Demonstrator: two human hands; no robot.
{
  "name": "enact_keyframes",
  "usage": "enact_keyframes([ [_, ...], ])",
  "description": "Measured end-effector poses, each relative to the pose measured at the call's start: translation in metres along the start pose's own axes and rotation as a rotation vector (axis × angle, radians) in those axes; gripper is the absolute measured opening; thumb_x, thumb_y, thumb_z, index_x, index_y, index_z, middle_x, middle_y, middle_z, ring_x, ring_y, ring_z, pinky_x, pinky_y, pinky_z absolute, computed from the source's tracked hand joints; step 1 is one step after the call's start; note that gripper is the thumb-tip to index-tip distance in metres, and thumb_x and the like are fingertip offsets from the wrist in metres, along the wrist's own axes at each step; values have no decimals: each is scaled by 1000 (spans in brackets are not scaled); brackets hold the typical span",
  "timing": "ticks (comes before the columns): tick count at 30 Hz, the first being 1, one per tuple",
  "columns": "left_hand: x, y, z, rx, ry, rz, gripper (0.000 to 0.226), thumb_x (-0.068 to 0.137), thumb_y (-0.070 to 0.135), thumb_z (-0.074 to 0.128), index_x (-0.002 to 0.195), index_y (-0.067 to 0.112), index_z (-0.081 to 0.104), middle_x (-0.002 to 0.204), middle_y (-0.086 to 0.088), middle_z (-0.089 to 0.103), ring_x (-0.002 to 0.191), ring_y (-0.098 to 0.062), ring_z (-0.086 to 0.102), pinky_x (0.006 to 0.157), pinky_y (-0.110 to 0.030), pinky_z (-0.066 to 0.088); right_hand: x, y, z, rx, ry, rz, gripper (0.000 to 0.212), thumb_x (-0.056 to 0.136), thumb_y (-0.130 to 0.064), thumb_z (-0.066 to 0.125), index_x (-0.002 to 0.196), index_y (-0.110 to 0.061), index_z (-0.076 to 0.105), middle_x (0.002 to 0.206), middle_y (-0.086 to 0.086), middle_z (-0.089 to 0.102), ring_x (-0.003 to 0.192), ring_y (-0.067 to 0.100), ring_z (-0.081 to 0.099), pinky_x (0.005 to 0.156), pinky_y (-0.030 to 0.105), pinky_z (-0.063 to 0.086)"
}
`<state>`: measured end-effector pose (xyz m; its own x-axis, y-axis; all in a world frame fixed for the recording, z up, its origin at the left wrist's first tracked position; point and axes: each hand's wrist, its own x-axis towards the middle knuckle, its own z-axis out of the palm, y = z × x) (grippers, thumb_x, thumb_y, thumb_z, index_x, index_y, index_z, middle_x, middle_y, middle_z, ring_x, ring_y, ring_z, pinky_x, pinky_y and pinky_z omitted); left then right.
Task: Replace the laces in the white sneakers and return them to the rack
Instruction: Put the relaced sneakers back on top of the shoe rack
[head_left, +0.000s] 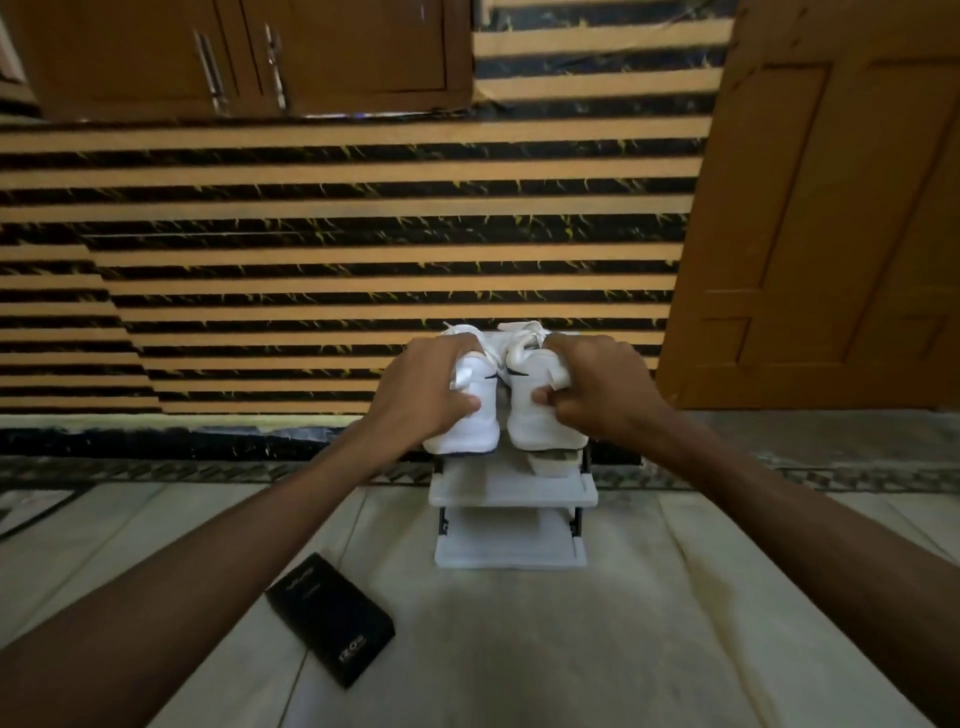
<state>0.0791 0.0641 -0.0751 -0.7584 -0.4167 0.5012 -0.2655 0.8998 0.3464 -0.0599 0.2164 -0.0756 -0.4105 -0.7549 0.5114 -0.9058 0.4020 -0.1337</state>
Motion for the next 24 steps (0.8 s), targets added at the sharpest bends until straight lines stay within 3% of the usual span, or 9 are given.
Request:
enact_keyframes([
  [7, 56, -32, 42, 44, -7, -22, 52, 71, 23, 81, 119, 23, 63, 111, -2, 67, 101, -23, 61, 77, -29, 45, 59, 33, 46, -34, 30, 118, 52, 81, -42, 71, 126, -22, 55, 108, 3, 69, 96, 24, 63, 79, 33, 47],
  [18, 94, -36, 71, 47, 3, -5, 47, 75, 22, 78, 119, 21, 61, 112, -1, 67, 101, -23, 61, 80, -34, 50, 85, 46, 69, -59, 2, 169, 54, 85, -40, 69, 132, -20, 50, 116, 4, 66, 101, 23, 61, 80, 35, 48],
  [24, 89, -34, 71, 33, -22, 7, 51, 77, 22, 77, 123, 23, 55, 123, -2, 59, 113, -23, 54, 93, -39, 45, 78, 41, 66, -18, -36, 167, 63, 83, -36, 71, 137, -21, 43, 134, 5, 52, 107, 23, 58, 84, 35, 50],
])
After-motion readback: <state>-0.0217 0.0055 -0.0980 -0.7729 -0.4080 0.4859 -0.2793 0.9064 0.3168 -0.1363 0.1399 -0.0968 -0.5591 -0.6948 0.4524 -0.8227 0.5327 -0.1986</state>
